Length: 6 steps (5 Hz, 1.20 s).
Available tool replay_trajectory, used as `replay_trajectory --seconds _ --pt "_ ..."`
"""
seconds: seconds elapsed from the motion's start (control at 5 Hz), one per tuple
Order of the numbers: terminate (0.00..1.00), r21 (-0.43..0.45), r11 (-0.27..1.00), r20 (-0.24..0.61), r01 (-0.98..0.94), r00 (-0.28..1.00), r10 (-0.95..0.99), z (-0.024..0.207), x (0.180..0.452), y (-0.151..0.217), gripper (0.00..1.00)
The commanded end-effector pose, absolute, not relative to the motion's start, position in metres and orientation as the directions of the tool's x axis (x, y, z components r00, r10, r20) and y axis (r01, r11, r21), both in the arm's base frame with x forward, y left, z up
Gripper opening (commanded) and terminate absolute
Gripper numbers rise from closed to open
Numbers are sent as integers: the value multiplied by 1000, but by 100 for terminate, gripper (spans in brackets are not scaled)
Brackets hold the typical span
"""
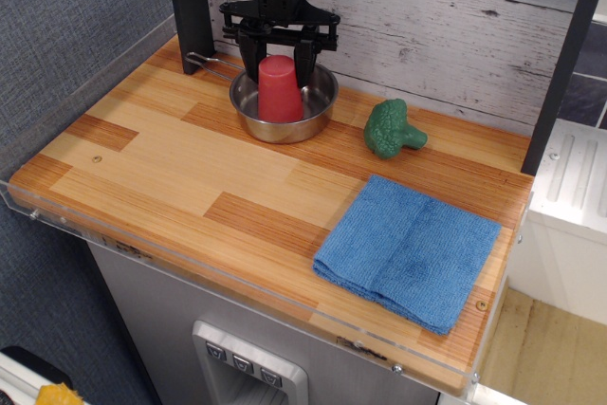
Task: Pick up the red cup and put it on the blue napkin
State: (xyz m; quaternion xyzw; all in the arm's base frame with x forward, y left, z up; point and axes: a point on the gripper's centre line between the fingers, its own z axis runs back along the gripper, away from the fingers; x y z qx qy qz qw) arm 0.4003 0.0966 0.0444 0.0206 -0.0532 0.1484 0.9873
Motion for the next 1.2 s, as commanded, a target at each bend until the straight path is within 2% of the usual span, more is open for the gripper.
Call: replay_trajectory --seconds 0.0,0.4,0.6,1.0 --pt "0 -14 947 186 -320 930 317 96 404 105 0" --pt "0 -6 942 252 -335 911 326 123 383 95 0" --pt "0 -50 941 255 -335 907 336 135 360 75 0" --pt "0 -77 957 219 -278 932 288 134 332 30 0"
